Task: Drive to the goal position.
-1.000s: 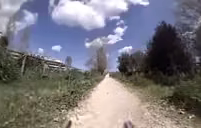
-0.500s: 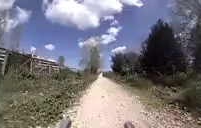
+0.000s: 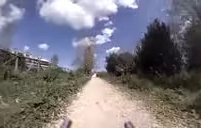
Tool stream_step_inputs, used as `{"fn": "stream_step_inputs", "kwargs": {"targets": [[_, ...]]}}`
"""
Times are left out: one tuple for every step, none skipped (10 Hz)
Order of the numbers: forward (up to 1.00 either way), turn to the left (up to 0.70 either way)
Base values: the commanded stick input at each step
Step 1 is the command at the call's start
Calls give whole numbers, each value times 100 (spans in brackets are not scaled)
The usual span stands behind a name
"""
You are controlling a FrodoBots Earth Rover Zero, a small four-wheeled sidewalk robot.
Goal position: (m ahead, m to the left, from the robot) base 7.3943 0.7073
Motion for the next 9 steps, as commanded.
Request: {"fn": "stream_step_inputs", "kwargs": {"targets": [[85,0],[85,-2],[85,-33],[85,-9],[85,0],[85,0],[85,0],[85,0],[85,0]]}}
